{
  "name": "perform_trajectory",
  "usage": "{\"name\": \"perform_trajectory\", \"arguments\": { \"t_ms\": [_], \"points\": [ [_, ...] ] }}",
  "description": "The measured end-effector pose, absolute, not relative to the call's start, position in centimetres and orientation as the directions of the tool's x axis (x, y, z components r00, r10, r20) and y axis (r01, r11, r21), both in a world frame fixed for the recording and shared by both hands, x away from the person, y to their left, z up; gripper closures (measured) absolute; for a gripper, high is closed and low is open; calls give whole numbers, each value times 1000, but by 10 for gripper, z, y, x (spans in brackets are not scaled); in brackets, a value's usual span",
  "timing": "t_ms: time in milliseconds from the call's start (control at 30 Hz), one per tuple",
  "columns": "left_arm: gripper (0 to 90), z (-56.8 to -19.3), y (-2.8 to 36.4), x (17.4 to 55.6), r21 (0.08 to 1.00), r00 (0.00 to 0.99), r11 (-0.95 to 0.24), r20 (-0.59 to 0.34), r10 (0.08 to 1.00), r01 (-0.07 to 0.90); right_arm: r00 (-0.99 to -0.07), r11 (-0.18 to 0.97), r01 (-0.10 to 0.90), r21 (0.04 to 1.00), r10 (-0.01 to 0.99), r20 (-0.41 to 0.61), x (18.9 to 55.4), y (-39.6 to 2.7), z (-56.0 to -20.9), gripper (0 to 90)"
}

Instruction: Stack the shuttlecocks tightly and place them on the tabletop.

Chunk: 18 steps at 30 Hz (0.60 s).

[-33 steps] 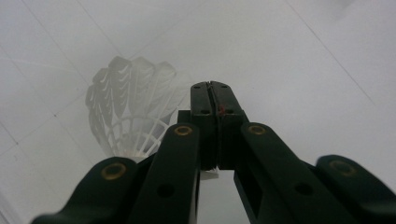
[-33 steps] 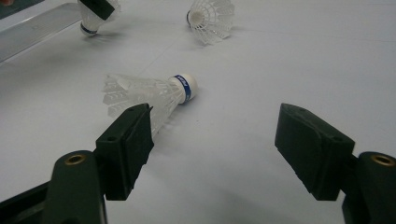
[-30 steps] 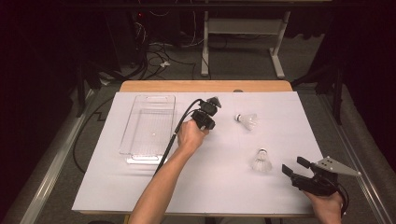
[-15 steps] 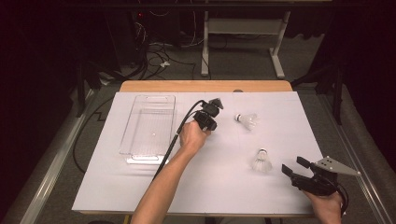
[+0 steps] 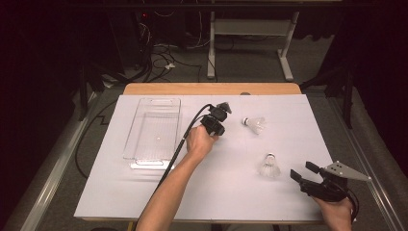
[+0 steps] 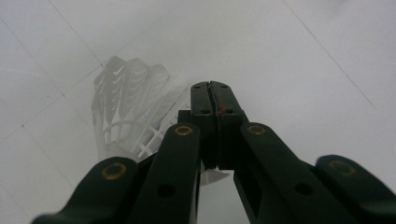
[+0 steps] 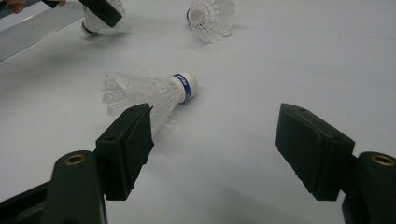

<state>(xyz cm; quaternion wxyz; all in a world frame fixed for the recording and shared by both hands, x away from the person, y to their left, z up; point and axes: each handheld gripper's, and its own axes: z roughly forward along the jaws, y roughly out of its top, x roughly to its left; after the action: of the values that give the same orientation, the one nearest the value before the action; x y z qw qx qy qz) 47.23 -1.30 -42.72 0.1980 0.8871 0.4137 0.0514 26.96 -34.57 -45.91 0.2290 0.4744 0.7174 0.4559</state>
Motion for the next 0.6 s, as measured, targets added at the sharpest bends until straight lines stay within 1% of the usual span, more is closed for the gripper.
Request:
{"name": "perform_trajectory", "arguments": {
  "t_ms": [600],
  "points": [
    [860,-424,-12,472,405,653,-575,-79,753,711,-441,131,472,872,892,105,269,-346,-459,281]
  ]
}}
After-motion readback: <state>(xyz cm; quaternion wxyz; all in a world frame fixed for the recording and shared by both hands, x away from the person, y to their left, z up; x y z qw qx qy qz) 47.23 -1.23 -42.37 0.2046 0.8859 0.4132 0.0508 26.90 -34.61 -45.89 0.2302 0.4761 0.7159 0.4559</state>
